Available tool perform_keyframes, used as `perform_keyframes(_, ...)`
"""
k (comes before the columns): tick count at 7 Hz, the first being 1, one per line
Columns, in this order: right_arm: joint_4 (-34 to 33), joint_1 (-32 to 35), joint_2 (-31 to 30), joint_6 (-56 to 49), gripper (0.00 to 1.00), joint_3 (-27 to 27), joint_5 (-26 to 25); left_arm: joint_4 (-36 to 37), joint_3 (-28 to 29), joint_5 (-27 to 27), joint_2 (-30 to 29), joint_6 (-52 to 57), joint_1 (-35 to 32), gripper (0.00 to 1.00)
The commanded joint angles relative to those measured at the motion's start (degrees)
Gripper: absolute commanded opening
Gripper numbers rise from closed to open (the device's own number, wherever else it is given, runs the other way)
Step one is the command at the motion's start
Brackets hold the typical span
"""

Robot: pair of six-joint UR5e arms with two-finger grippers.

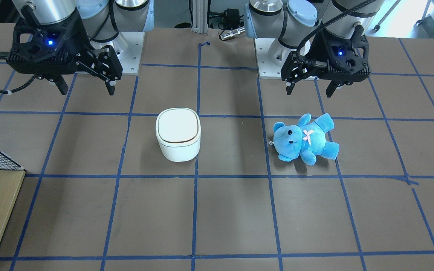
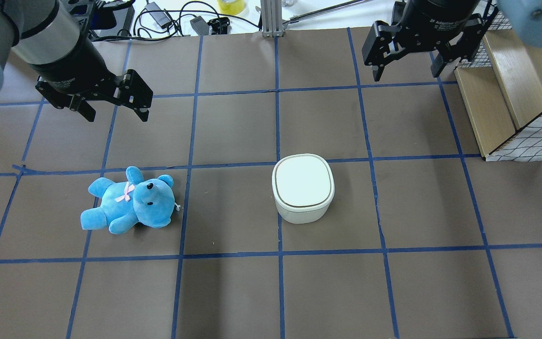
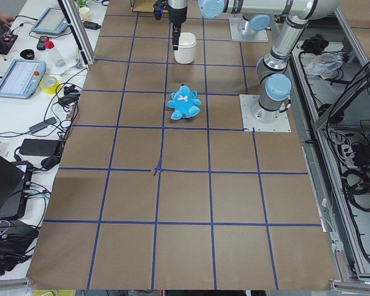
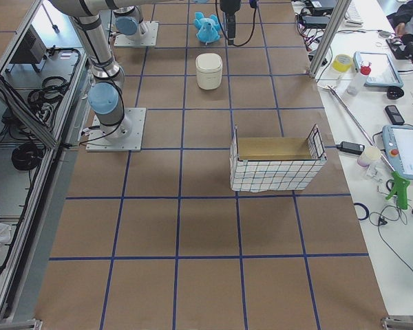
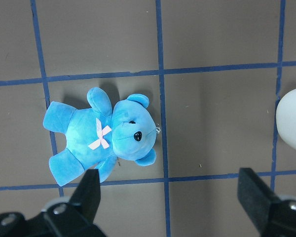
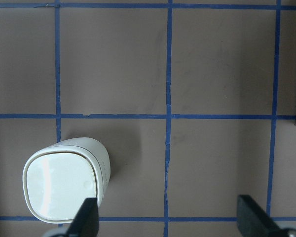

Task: Open trash can with right arm
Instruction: 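Lower the right gripper down onto the white trash can lid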

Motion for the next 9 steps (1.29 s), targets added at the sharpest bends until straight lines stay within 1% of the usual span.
perform_keyframes(1, -0.2, 0.0, 0.0, 0.1, 1.0, 0.0, 0.0, 0.0, 0.0, 0.0, 0.0, 0.0, 0.0, 1.0)
perform_keyframes(4, -0.1, 0.3, 0.2, 0.9, 1.0, 0.2, 0.4, 0.0, 0.0, 0.0, 0.0, 0.0, 0.0, 1.0)
perform_keyframes(5, -0.1, 0.5, 0.6, 1.5, 0.84, 0.3, 2.2, 0.0, 0.0, 0.0, 0.0, 0.0, 0.0, 1.0)
perform_keyframes(6, 0.2, 1.3, 0.6, 5.1, 0.43, 1.4, 6.1, 0.0, 0.0, 0.0, 0.0, 0.0, 0.0, 1.0)
perform_keyframes(7, -0.3, 4.6, 0.6, 7.4, 0.25, 3.3, 6.8, 0.0, 0.0, 0.0, 0.0, 0.0, 0.0, 1.0)
perform_keyframes(8, -1.9, 8.9, 1.2, 9.5, 0.0, 5.6, 6.6, 0.0, 0.0, 0.0, 0.0, 0.0, 0.0, 1.0)
perform_keyframes(9, -7.8, 12.2, 1.8, 10.9, 0.0, 9.4, 6.3, 0.0, 0.0, 0.0, 0.0, 0.0, 0.0, 1.0)
